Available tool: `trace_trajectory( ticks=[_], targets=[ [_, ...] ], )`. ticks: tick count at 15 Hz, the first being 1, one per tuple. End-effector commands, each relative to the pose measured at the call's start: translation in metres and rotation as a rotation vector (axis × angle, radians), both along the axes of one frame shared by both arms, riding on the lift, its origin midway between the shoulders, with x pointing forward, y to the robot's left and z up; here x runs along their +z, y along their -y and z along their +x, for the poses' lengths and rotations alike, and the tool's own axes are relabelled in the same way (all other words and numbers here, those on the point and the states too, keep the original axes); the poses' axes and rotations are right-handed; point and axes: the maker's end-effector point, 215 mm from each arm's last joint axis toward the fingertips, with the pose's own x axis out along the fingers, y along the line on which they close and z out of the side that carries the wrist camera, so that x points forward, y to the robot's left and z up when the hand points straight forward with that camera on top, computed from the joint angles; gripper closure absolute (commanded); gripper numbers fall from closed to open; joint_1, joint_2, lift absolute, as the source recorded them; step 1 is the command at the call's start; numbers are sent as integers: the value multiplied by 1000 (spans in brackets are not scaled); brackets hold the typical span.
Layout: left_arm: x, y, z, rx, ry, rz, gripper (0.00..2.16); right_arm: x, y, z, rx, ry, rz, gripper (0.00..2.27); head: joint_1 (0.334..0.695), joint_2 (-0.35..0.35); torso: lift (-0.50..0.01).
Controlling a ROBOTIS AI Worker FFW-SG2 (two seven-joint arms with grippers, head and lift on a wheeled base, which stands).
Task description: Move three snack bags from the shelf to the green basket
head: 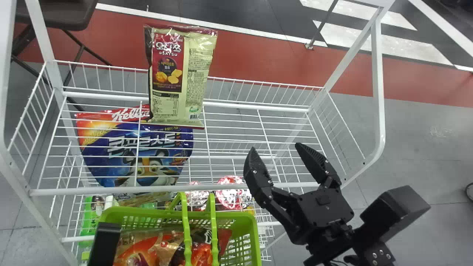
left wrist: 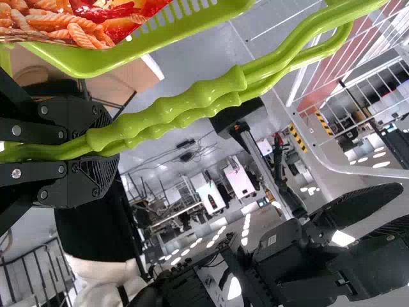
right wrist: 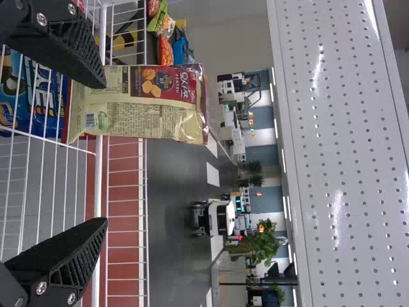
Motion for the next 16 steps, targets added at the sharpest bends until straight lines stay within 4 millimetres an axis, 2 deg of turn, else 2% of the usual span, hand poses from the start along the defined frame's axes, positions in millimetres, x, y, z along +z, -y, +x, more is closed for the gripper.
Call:
trace_trajectory(
  ticks=[1, 16],
  targets=[
    [0, 0, 0, 0, 1, 0, 1669, 0, 0, 0, -1, 1, 1, 63, 695, -350, -47],
    [0, 0, 0, 1, -1, -1, 1669, 3, 0, 0, 2, 9, 1, 63, 695, -350, -47]
  ],
)
